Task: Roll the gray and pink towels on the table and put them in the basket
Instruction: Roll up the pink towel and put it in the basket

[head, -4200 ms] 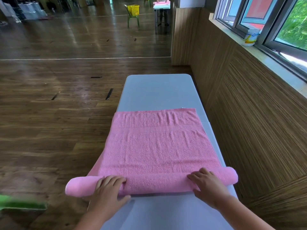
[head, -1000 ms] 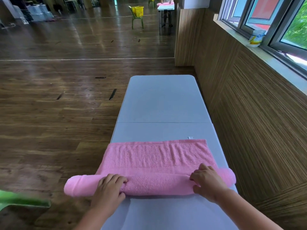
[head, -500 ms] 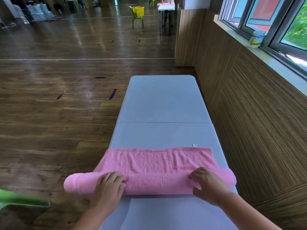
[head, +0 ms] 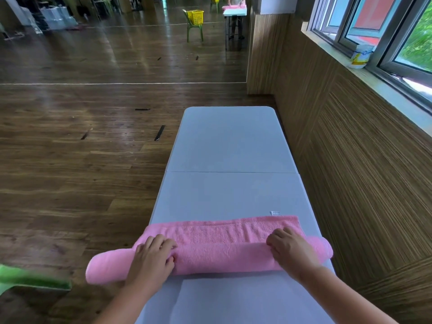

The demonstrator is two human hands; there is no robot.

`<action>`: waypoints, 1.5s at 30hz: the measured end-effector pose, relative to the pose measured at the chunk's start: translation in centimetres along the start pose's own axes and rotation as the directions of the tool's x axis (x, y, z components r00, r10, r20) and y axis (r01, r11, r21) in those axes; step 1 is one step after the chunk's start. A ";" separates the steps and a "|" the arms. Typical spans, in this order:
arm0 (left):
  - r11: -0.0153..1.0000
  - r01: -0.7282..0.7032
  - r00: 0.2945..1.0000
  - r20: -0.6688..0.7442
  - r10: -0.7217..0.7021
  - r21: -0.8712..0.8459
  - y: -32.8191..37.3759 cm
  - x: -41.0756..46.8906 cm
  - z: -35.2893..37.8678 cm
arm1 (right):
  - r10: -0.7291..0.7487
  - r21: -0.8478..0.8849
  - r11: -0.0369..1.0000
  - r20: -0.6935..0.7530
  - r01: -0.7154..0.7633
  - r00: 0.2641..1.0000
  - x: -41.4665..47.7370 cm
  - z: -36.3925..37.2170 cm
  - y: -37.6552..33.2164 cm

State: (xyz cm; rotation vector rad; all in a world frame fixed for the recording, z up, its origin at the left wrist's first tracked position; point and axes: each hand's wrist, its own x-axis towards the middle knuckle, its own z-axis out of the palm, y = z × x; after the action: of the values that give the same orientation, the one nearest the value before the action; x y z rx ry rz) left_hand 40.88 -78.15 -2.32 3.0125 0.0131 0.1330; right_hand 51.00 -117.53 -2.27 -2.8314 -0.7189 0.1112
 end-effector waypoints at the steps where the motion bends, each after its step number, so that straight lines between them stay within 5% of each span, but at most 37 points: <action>1: 1.000 0.001 1.000 -0.018 -0.001 -0.020 0.1 0.0 0.0 | 0.006 0.027 1.000 0.015 -0.007 1.000 -0.1 0.1 -0.2; 4: 0.997 -0.056 0.997 -0.062 0.052 -0.054 0.1 -0.6 0.6 | -0.046 0.059 0.997 0.088 0.040 0.995 -0.7 -0.4 -0.9; 8: 0.998 -0.034 0.995 0.091 0.039 -0.059 0.1 -1.2 0.7 | -0.141 -0.080 0.985 0.141 0.153 0.980 -1.2 -0.3 -1.1; 16: 0.999 -0.042 0.994 0.107 0.039 0.027 -0.2 -0.7 0.8 | -0.086 -0.102 0.989 0.182 0.106 0.980 -0.2 -0.8 -2.0; 22: 1.000 -0.024 0.999 -0.046 0.025 0.004 0.0 -0.1 0.2 | 0.025 0.071 0.997 -0.052 -0.021 0.998 -0.8 0.5 -1.1; 29: 0.999 -0.031 0.997 0.070 0.032 -0.013 -0.5 -1.1 1.5 | -0.116 -0.022 0.993 0.005 0.117 0.993 -1.8 0.8 -0.3; 37: 0.996 -0.070 0.994 0.088 0.064 0.060 0.4 0.4 1.0 | -0.017 0.010 1.000 0.138 0.016 0.990 -0.6 -0.2 0.1; 42: 1.000 0.000 1.000 0.010 0.000 -0.007 0.8 2.8 0.6 | 0.125 -0.006 0.992 -0.015 -0.125 0.992 -0.2 -0.3 2.3; 45: 0.999 0.023 0.997 0.080 -0.019 -0.043 1.1 2.7 1.2 | 0.106 -0.056 0.993 -0.044 -0.108 0.993 -1.2 -0.1 2.6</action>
State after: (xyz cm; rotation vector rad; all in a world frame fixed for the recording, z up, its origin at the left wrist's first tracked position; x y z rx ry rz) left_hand 43.73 -79.32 -3.15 2.9706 0.0339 0.0105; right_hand 51.13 -120.34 -2.72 -2.9182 -0.5702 0.0506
